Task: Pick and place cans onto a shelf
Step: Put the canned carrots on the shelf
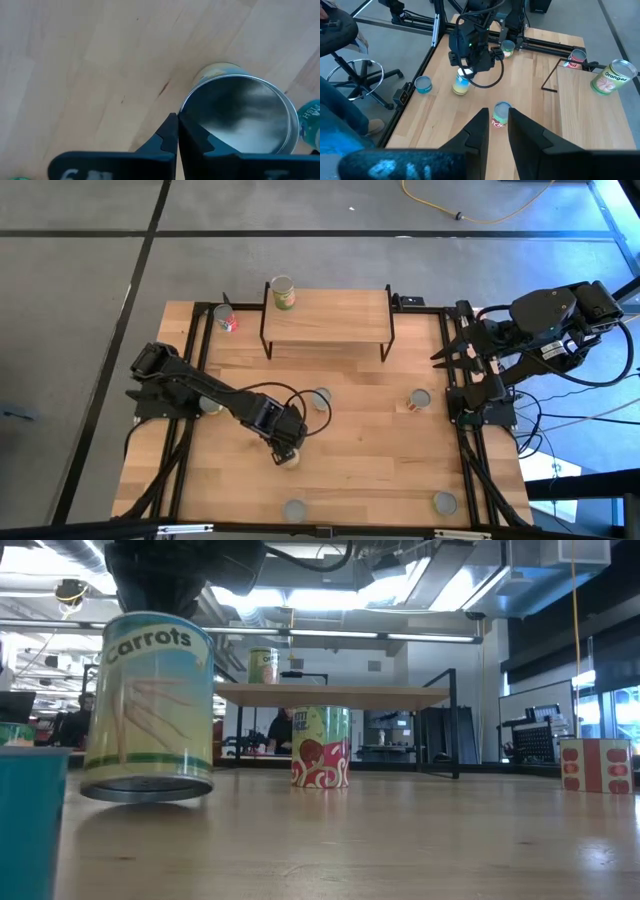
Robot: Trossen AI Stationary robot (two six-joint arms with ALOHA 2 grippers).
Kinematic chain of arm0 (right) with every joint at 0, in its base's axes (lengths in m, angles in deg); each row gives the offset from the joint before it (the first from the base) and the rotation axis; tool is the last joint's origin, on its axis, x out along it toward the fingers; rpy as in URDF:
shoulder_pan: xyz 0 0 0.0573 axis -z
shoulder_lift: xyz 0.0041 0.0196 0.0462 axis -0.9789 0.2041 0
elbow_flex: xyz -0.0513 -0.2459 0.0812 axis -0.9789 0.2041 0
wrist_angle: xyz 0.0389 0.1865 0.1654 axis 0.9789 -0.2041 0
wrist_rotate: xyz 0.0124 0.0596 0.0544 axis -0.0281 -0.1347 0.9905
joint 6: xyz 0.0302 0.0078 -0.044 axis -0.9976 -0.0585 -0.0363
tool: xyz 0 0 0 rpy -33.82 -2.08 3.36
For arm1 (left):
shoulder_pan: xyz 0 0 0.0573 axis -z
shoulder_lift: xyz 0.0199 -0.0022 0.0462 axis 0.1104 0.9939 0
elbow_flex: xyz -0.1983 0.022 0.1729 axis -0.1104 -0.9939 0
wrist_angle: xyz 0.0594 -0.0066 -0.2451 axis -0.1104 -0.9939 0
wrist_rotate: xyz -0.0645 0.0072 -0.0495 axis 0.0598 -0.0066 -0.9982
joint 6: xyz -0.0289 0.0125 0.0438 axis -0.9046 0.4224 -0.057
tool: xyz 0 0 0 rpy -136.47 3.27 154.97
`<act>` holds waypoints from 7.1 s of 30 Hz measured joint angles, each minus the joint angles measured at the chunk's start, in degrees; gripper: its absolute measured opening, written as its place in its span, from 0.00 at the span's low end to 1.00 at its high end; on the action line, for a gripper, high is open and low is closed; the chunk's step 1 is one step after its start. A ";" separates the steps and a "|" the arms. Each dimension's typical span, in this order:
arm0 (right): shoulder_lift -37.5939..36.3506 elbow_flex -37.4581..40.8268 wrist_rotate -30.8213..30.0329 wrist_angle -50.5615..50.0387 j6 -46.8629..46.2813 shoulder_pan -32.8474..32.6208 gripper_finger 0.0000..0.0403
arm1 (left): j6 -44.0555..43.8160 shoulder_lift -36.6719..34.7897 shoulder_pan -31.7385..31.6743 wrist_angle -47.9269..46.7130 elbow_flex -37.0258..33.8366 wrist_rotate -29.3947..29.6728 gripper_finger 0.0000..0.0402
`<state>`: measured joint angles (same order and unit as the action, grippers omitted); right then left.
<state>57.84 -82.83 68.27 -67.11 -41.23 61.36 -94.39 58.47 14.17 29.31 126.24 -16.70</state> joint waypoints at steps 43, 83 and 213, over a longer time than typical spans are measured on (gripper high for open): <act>0.00 0.00 0.00 0.00 0.24 0.00 0.18 | -1.08 -0.16 -0.15 1.64 3.88 -1.72 0.10; 22.74 0.00 2.11 7.54 12.03 -0.35 0.15 | -17.56 -18.66 21.56 -32.90 20.58 37.18 0.10; 56.30 7.26 8.50 40.44 41.93 -1.13 0.23 | -20.68 -20.77 36.65 -32.84 20.53 44.01 0.10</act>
<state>114.15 -75.57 76.77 -26.68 0.71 60.23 -115.07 37.70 50.83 -3.53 146.77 27.31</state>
